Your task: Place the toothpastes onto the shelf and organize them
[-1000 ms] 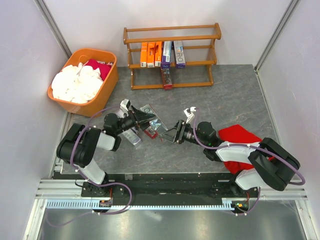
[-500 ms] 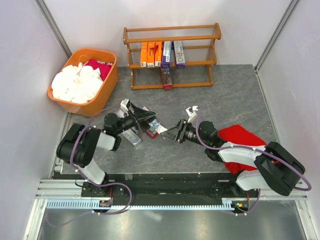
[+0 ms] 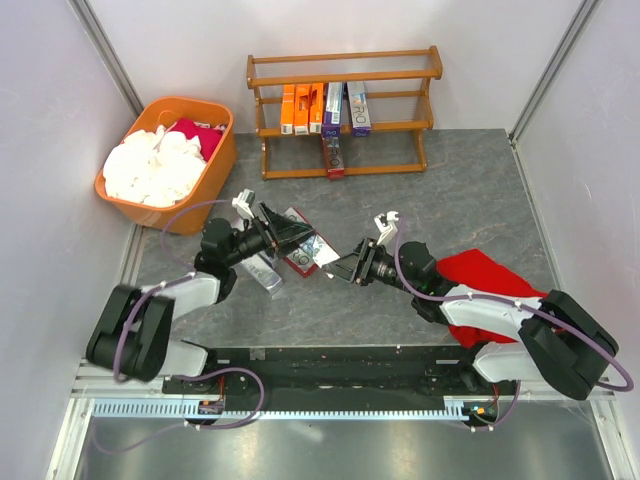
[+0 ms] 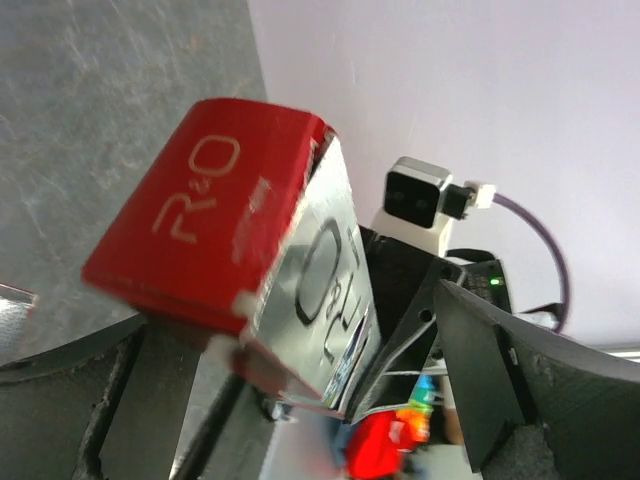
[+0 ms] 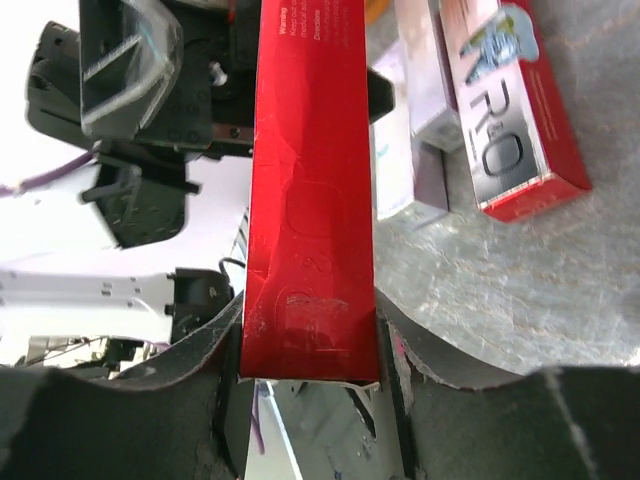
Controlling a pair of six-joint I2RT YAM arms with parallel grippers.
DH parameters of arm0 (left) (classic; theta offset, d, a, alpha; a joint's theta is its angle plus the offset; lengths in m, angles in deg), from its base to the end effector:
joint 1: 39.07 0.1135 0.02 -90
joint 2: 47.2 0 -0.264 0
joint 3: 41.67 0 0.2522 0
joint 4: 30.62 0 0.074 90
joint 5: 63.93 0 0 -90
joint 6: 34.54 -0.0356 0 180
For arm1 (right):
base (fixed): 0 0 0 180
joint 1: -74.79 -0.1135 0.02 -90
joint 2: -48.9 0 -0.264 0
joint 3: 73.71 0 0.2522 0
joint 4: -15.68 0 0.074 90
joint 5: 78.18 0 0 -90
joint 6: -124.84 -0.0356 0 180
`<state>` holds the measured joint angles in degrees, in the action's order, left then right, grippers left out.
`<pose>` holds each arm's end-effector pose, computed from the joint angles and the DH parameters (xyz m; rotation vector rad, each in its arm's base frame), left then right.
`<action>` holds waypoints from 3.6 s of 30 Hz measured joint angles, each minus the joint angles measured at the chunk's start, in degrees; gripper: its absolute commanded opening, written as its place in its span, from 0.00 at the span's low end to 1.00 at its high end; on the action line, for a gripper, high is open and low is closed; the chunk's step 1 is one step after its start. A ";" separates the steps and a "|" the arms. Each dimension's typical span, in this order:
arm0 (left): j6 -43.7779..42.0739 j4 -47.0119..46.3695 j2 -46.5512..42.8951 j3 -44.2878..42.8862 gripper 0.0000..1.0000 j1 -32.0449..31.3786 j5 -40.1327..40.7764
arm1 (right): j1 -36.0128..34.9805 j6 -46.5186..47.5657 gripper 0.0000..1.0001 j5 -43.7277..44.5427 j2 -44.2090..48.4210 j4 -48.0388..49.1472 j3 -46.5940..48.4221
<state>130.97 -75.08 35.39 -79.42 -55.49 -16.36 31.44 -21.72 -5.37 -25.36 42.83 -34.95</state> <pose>0.2475 -0.0980 0.1968 -0.2807 1.8874 -1.7519 0.1823 0.1865 0.2055 -0.0288 1.9740 1.4851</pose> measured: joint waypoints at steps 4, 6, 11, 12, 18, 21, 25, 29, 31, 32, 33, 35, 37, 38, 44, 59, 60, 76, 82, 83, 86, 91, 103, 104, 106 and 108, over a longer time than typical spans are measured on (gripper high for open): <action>-10.80 17.79 -9.31 -3.30 1.00 -0.15 4.85 | 1.18 0.17 0.25 0.83 1.46 -0.68 0.31; -15.61 25.14 -12.68 -4.92 1.00 -0.15 8.07 | 2.45 0.26 0.24 1.66 1.73 -2.19 0.31; -23.69 37.57 -16.68 -7.48 1.00 -0.04 14.78 | 5.62 0.31 0.21 3.04 2.01 -7.23 0.11; -24.79 39.45 -16.96 -7.72 1.00 -0.04 15.93 | 6.12 0.39 0.21 3.17 2.19 -8.04 0.11; -29.05 48.63 -19.78 -8.09 1.00 -0.04 21.64 | 9.27 0.98 0.20 3.43 3.26 -10.84 -0.59; -30.64 51.19 -22.27 -8.28 1.00 -0.04 23.87 | 11.10 1.55 0.20 3.56 3.26 -12.13 -0.66; -32.02 52.70 -23.71 -9.07 1.00 -0.04 25.64 | 13.97 2.62 0.20 3.15 2.34 -12.28 -0.63; -32.65 53.48 -23.80 -9.38 1.00 -0.04 25.99 | 18.73 3.15 0.20 2.10 -1.05 -12.07 0.04; -32.87 53.75 -23.78 -9.40 1.00 -0.04 25.99 | 21.16 3.21 0.20 1.75 -3.15 -11.72 0.79; -32.96 53.83 -23.71 -9.40 1.00 -0.04 25.97 | 22.93 3.19 0.19 1.36 -4.63 -11.02 1.27; -33.03 53.88 -23.61 -9.40 1.00 -0.04 25.92 | 24.33 2.89 0.19 1.07 -5.88 -10.21 1.66; -33.07 53.86 -23.41 -9.40 1.00 -0.04 25.92 | 26.93 2.34 0.19 0.35 -8.37 -8.28 2.47; -33.14 53.86 -23.17 -9.40 1.00 -0.04 25.90 | 28.83 1.75 0.20 0.07 -11.10 -6.71 3.98; -33.14 53.86 -23.06 -9.40 1.00 -0.04 25.88 | 29.38 1.44 0.19 -0.04 -12.35 -5.95 4.70; -33.18 53.83 -22.10 -9.40 1.00 -0.04 25.79 | 30.34 -0.35 0.19 -1.16 -22.47 -0.94 12.83; -34.47 53.83 -19.93 -10.05 1.00 -0.04 25.14 | 30.42 -5.88 0.20 1.16 -49.09 5.79 38.62; -34.47 53.83 -19.93 -10.05 1.00 -0.04 24.94 | 30.45 -7.02 0.20 1.29 -51.34 6.29 40.13; -34.51 53.81 -18.73 -10.54 1.00 -0.04 23.85 | 28.76 -17.64 0.31 3.41 -66.27 13.14 55.56; -34.53 53.62 -18.25 -11.02 1.00 -0.04 22.47 | 26.88 -19.43 0.36 4.48 -68.41 12.46 58.88; -34.53 53.55 -18.05 -11.10 1.00 -0.04 22.32 | 26.69 -19.82 0.38 4.94 -68.43 12.37 58.93; -34.51 53.37 -17.46 -11.21 1.00 -0.04 21.31 | 26.29 -20.52 0.58 5.62 -68.46 12.35 58.95; -34.51 53.33 -17.44 -11.21 1.00 -0.04 20.87 | 26.25 -21.70 0.91 4.87 -68.65 14.86 58.93; -34.51 53.31 -17.44 -11.21 1.00 -0.04 19.80 | 26.12 -21.14 0.98 4.61 -61.05 17.09 46.25; -34.51 53.31 -17.49 -11.21 1.00 -0.04 19.82 | 26.21 -20.96 0.98 4.17 -60.24 17.16 44.87; -34.51 53.31 -17.55 -11.21 1.00 -0.04 19.80 | 26.29 -20.63 0.98 3.56 -58.77 17.38 42.42; -34.51 53.33 -17.66 -11.21 1.00 -0.04 19.82 | 26.38 -20.13 0.98 2.71 -57.18 17.84 39.65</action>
<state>96.45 -21.75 17.73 -90.63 -55.54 3.46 57.82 -41.85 -2.66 -82.54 60.66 4.69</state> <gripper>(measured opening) 0.994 0.979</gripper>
